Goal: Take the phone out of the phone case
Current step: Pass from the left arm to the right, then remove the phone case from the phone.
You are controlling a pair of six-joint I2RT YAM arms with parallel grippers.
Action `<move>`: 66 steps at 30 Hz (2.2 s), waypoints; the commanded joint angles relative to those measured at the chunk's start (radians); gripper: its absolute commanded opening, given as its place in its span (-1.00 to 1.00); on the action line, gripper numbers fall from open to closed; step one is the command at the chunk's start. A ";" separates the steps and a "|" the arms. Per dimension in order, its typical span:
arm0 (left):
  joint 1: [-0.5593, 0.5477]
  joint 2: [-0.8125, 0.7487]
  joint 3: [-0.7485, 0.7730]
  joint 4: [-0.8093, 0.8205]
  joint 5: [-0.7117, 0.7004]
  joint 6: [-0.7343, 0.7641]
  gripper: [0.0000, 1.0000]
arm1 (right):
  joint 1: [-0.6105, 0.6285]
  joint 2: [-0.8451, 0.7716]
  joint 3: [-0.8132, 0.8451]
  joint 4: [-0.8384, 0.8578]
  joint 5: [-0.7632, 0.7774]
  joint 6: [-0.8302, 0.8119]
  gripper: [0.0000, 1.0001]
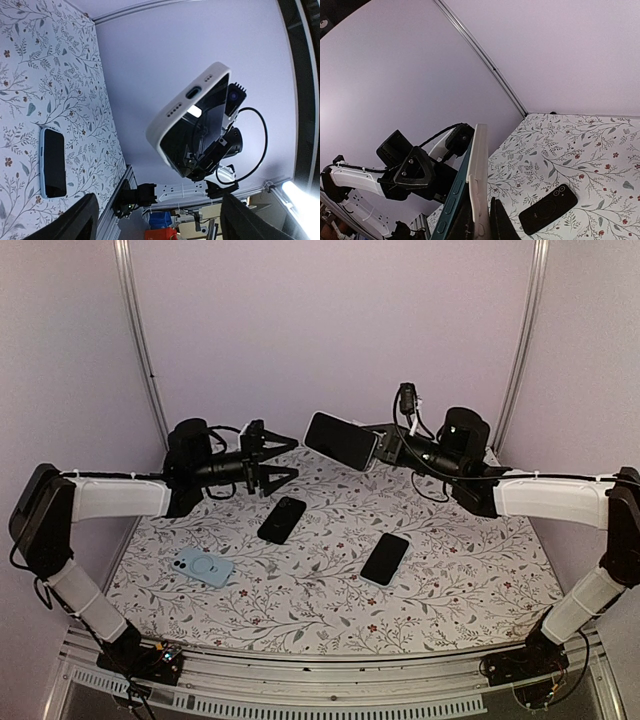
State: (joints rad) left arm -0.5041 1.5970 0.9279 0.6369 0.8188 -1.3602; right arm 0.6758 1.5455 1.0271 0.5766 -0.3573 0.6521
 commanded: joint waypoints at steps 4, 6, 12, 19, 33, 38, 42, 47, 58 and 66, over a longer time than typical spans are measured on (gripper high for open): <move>-0.079 -0.015 0.001 0.133 -0.123 -0.163 0.77 | 0.069 0.009 0.054 0.104 0.190 -0.187 -1.00; -0.096 -0.003 0.015 0.129 -0.134 -0.171 0.78 | 0.090 0.022 0.075 0.090 0.227 -0.225 -1.00; -0.137 0.020 0.052 0.102 -0.169 -0.166 0.80 | 0.167 0.059 0.137 0.047 0.350 -0.348 -1.00; -0.154 0.021 0.070 0.078 -0.193 -0.147 0.83 | 0.242 0.111 0.209 -0.010 0.499 -0.480 -1.00; -0.159 0.009 0.073 0.025 -0.221 -0.120 0.85 | 0.354 0.176 0.304 -0.071 0.663 -0.694 -1.00; -0.159 0.011 0.066 0.028 -0.221 -0.120 0.76 | 0.369 0.186 0.315 -0.078 0.694 -0.749 -1.00; -0.159 0.011 0.064 0.030 -0.211 -0.116 0.48 | 0.369 0.183 0.318 -0.088 0.710 -0.765 -1.00; -0.159 0.012 0.062 0.036 -0.204 -0.108 0.17 | 0.369 0.177 0.323 -0.104 0.708 -0.778 -1.00; -0.159 0.014 0.061 0.051 -0.181 -0.098 -0.09 | 0.359 0.174 0.316 -0.120 0.754 -0.797 -1.00; -0.157 0.007 0.055 0.052 -0.139 -0.077 -0.26 | 0.313 0.142 0.283 -0.119 0.697 -0.788 -0.99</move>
State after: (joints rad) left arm -0.6498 1.6119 0.9775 0.6823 0.6273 -1.4887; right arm 1.0096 1.7237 1.3033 0.4080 0.3794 -0.1356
